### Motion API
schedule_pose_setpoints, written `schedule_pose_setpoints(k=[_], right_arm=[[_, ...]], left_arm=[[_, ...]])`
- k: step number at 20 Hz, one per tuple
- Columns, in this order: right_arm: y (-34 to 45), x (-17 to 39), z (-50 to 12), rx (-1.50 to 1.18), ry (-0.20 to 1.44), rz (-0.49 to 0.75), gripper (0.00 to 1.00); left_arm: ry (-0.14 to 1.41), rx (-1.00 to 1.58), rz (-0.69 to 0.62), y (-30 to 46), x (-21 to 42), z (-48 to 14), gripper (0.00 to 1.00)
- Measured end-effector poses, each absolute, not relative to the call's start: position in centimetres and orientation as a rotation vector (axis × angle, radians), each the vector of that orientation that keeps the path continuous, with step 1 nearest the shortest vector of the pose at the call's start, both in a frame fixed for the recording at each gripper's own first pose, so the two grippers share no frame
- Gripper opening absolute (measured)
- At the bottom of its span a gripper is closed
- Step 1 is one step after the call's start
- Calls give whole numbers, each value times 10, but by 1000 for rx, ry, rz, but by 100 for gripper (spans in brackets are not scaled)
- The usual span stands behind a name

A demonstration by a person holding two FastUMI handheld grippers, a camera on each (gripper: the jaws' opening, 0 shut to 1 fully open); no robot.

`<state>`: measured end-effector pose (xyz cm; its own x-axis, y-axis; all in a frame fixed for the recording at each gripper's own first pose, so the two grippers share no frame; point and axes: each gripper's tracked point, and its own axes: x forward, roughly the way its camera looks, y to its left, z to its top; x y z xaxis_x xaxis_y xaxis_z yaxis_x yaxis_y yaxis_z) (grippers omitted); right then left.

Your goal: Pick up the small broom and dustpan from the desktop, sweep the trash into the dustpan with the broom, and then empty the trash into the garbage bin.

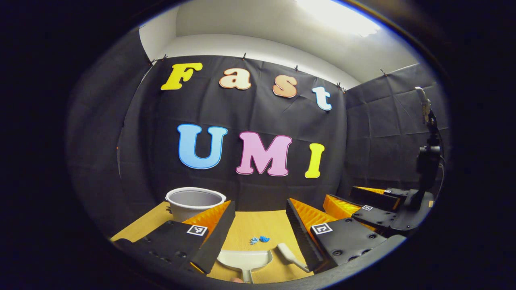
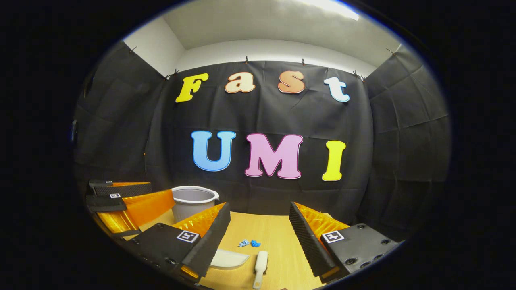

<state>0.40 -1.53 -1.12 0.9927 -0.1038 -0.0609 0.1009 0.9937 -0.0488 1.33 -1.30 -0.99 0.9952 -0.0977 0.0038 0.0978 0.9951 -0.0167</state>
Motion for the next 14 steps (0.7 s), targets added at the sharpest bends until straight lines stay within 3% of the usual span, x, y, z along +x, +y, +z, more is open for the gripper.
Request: schedule_pose_setpoints(k=[1, 2, 5, 6, 10, 13, 14], right_arm=[[-15, 4, -11, -41, 67, -101, 94], [-14, 4, -10, -35, 64, -101, 91], [-14, 4, -12, -38, 68, -102, 94], [-13, 4, -14, -38, 71, -101, 91], [-18, 2, -18, -35, 90, -110, 94], [-28, 3, -23, -36, 106, -130, 91], [-31, 5, -26, -35, 113, -135, 94]], left_arm=[[1, -14, -93, -12, 13, -11, 76], [2, -12, -91, -11, 13, -12, 76], [15, -18, -94, -10, 14, -17, 76], [30, -22, -98, -12, 14, -21, 76], [80, -40, -106, -17, 18, -37, 76], [133, -35, -90, -13, 22, -55, 76], [152, -27, -77, -11, 25, -62, 75]])
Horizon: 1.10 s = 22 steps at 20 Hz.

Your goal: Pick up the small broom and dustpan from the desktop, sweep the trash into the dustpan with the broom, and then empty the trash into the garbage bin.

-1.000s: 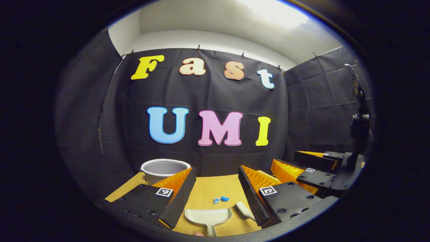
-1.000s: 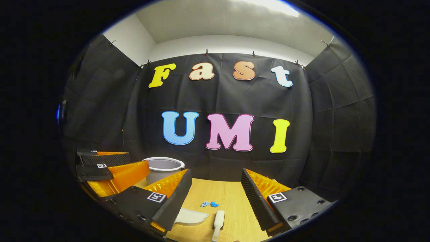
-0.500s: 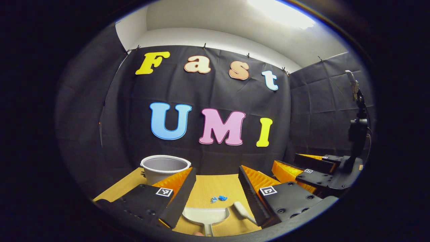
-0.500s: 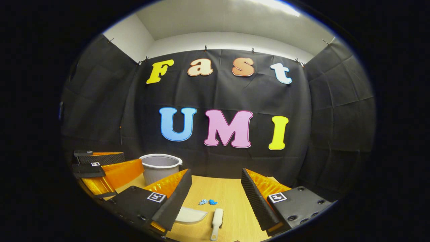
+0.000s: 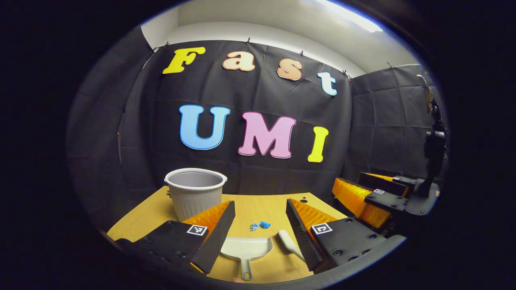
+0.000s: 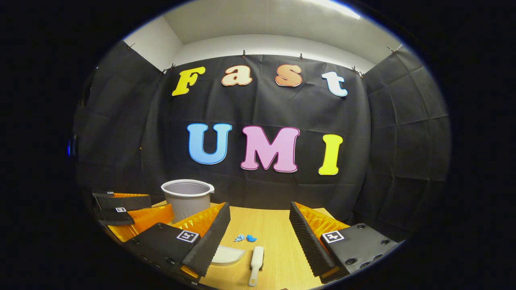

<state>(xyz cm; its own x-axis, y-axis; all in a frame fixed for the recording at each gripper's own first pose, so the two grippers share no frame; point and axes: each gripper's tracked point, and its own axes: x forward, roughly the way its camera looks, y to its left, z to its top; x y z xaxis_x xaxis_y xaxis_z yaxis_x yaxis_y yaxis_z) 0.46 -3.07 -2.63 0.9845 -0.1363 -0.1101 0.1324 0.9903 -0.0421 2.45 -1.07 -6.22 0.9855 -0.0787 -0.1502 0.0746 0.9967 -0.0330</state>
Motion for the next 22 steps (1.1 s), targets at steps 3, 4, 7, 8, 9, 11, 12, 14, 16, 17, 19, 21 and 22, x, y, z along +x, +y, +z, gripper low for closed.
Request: schedule_pose_setpoints(k=[3, 4, 7, 8, 9, 11, 12, 14, 16, 17, 19, 21, 22], right_arm=[[-41, 9, -38, -35, 147, -152, 95], [-44, 10, -42, -34, 159, -157, 91], [-52, 15, -56, -31, 196, -165, 95], [-52, 16, -64, -29, 217, -157, 94], [-53, 17, -70, -28, 237, -151, 94], [-58, 18, -80, -25, 262, -147, 92], [-60, 19, -83, -19, 268, -145, 95], [-65, 25, -92, -16, 288, -138, 92], [-72, 33, -103, -14, 316, -130, 92], [-76, 38, -110, -6, 334, -125, 95], [-79, 42, -134, 20, 407, -109, 95], [-81, 41, -159, 63, 480, -94, 95], [-83, 40, -167, 83, 504, -90, 91]], left_arm=[[242, -24, -83, -13, 31, -92, 76], [286, -26, -84, -11, 32, -107, 76], [443, -36, -97, -14, 34, -159, 76], [511, -22, -96, -14, 33, -179, 77], [576, 1, -92, -14, 31, -200, 77], [681, 31, -87, -12, 31, -231, 78], [723, 41, -77, -7, 31, -244, 78], [808, 55, -58, -2, 31, -268, 78], [934, 63, -53, 0, 30, -297, 81], [1006, 79, -46, 1, 28, -310, 78], [1113, 108, -40, 4, 32, -332, 79], [1209, 110, -54, -1, 37, -346, 79], [1253, 108, -48, 1, 42, -352, 79]])
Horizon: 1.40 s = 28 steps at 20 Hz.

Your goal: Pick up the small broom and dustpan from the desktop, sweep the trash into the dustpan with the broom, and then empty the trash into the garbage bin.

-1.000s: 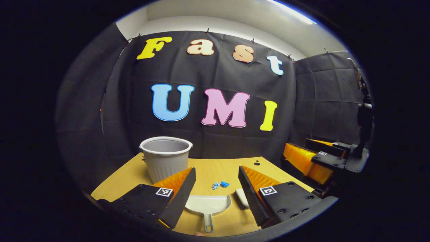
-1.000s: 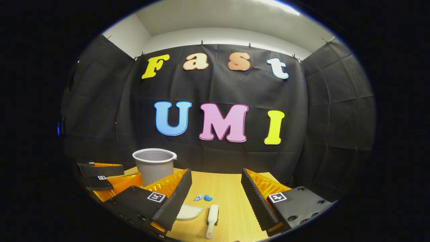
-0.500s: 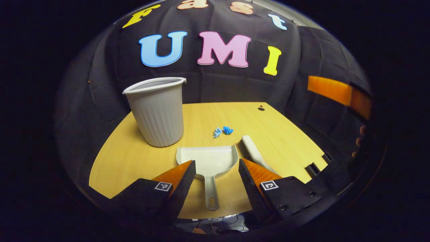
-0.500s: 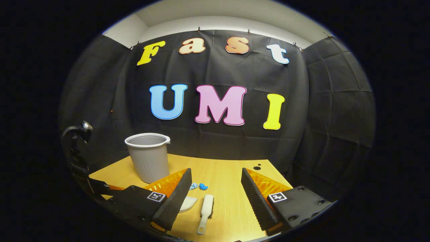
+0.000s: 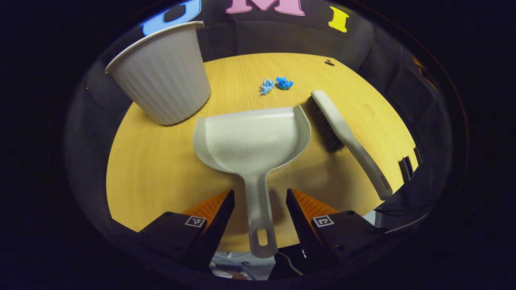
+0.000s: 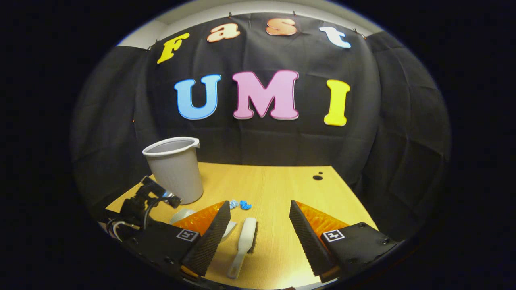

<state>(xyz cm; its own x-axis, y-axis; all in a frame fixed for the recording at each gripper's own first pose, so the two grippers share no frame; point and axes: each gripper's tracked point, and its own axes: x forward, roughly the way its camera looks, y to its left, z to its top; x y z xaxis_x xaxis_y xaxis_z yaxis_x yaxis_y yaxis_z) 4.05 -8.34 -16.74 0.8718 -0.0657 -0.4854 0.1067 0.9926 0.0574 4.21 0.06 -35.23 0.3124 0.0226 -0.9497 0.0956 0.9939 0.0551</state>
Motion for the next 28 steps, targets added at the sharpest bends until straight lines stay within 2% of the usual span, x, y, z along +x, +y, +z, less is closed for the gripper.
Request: schedule_pose_setpoints(k=[1, 5, 7, 9, 14, 17, 18, 19, 22, 27, 28], right_arm=[[-84, 41, -173, 100, 519, -87, 95], [-97, 58, -188, 24, 534, -49, 95], [-101, 64, -198, 97, 563, -50, 95], [-98, 65, -210, 184, 614, -55, 95], [-90, 51, -230, 206, 709, -34, 95], [-74, 30, -245, 309, 833, -23, 95], [-68, 24, -251, 322, 875, -19, 91], [-65, 15, -262, 300, 936, -14, 95], [-55, -5, -299, 275, 1126, 9, 96], [-36, -3, -352, 313, 1345, -14, 96], [-35, -4, -363, 297, 1387, -27, 92]], left_arm=[[1288, 105, -49, 0, 48, -358, 79], [1440, 69, -24, -1, 59, -373, 76], [1499, -10, 3, -4, 66, -379, 61], [1540, -27, 32, 0, 74, -380, 57], [1595, -10, 21, 5, 73, -378, 33], [1607, -23, 11, 4, 72, -377, 31], [1598, -23, 6, 5, 73, -377, 31], [1587, -25, -1, 5, 73, -377, 30], [1552, -51, -11, 5, 73, -379, 30], [1504, -63, -9, 4, 73, -381, 31], [1501, -62, -10, 4, 73, -381, 29]])
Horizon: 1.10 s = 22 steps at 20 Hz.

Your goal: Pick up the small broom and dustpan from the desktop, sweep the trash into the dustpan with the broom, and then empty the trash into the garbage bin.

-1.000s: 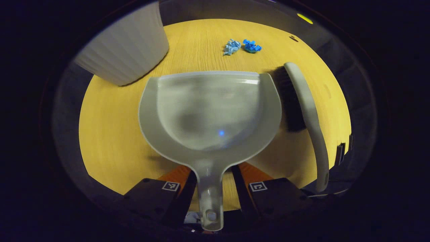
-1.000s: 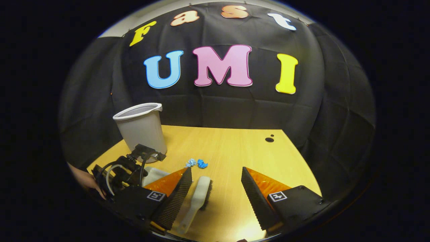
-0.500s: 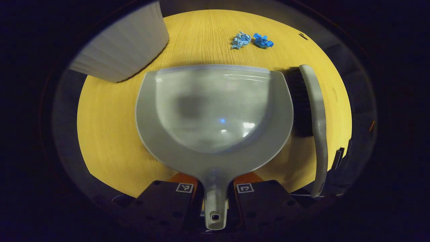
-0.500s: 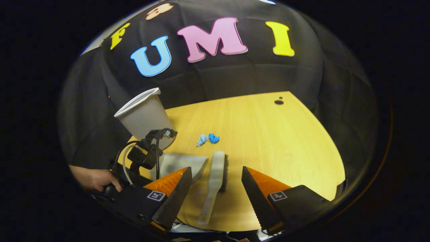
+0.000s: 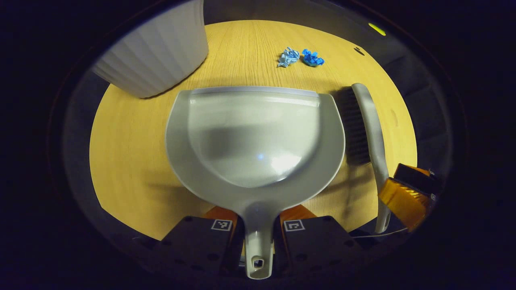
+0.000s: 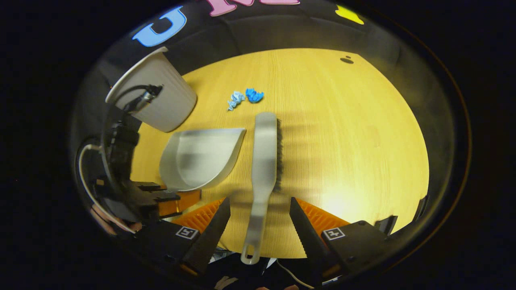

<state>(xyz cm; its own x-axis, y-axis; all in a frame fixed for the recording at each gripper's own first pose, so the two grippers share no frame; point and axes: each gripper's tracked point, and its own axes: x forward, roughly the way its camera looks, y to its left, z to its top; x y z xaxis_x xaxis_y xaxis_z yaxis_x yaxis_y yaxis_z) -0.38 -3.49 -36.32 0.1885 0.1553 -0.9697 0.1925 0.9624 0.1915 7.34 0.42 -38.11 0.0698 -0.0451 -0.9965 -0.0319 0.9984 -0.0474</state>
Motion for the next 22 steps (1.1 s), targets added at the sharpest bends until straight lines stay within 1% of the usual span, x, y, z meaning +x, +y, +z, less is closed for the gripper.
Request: schedule_pose_setpoints(k=[1, 4, 5, 7, 10, 12, 13, 15, 16, 17, 19, 22], right_arm=[[-33, -5, -373, 289, 1429, -33, 96], [-26, -10, -395, 277, 1539, -57, 96], [-29, -11, -400, 246, 1557, -67, 89], [-37, -15, -409, 163, 1594, -65, 84], [-42, -9, -407, 191, 1602, -102, 69], [-34, -5, -406, 260, 1649, -68, 43], [-29, -9, -408, 280, 1674, -15, 29], [-35, -6, -408, 251, 1670, 36, 27], [-40, -1, -407, 256, 1659, 40, 22], [-45, 9, -407, 277, 1644, 38, 27], [-66, 28, -402, 280, 1620, 19, 27], [-121, 68, -392, 178, 1551, 2, 26]], left_arm=[[1500, -59, -12, 4, 73, -381, 30], [1499, -58, -19, 5, 73, -382, 30], [1499, -60, -22, 5, 73, -382, 30], [1497, -76, -18, 5, 73, -382, 29], [1489, -102, -7, 6, 71, -379, 30], [1494, -94, -6, 6, 71, -379, 30], [1499, -86, -4, 5, 71, -379, 31], [1502, -65, -6, 5, 72, -380, 29], [1502, -59, -8, 5, 71, -380, 30], [1503, -48, -19, 5, 71, -380, 30], [1520, -16, -39, 9, 66, -380, 30], [1537, 10, -68, 16, 59, -376, 29]])
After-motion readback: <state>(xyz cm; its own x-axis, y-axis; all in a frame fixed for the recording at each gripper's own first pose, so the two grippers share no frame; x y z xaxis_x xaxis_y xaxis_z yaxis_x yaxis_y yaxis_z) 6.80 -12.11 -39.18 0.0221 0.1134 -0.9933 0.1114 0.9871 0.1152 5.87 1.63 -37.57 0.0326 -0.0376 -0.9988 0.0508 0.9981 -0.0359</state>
